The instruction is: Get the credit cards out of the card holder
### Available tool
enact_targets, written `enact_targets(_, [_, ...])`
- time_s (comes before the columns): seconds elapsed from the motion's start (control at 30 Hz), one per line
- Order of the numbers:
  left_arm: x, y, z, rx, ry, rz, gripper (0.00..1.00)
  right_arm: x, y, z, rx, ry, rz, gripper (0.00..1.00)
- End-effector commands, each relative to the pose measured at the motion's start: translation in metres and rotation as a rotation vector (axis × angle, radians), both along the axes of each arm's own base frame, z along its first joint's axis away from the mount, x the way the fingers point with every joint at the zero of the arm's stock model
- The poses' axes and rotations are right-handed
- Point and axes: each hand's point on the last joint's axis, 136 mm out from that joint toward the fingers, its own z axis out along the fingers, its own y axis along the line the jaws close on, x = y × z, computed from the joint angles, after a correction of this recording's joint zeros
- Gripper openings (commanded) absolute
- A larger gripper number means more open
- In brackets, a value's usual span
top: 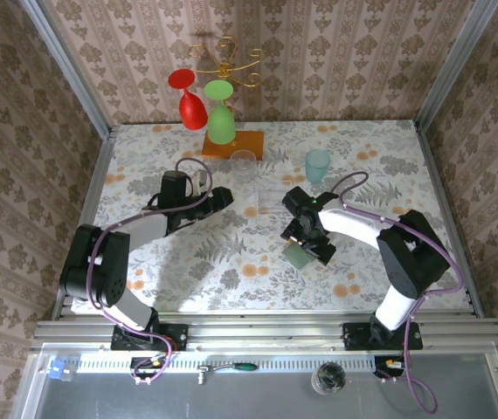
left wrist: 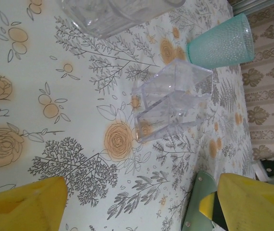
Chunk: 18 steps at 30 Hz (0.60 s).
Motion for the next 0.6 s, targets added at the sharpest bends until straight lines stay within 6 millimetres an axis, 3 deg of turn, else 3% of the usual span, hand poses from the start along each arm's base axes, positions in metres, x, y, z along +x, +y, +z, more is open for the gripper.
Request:
enact_targets(0.0, [0.007,-0.004,0.011,-0.030,-0.026,-0.013,0.82,-0.002,0.001,-0.014,0.017,0.025,-0.046,1.00])
enact_targets(0.13, [0.006,-0.004,0.010,-0.028,-0.022,-0.011,0.82,-0.004,0.002,-0.022,0.019,0.046,-0.046,0.99])
enact_targets(0.43, [0.001,-0.001,0.010,-0.031,-0.024,-0.004,0.82,-0.001,0.003,-0.019,0.021,0.022,-0.018,0.77])
enact_targets(0.57, [-0.001,0.001,0.009,-0.027,-0.020,0.002,0.82,0.003,0.007,-0.013,0.015,0.006,0.018,0.76])
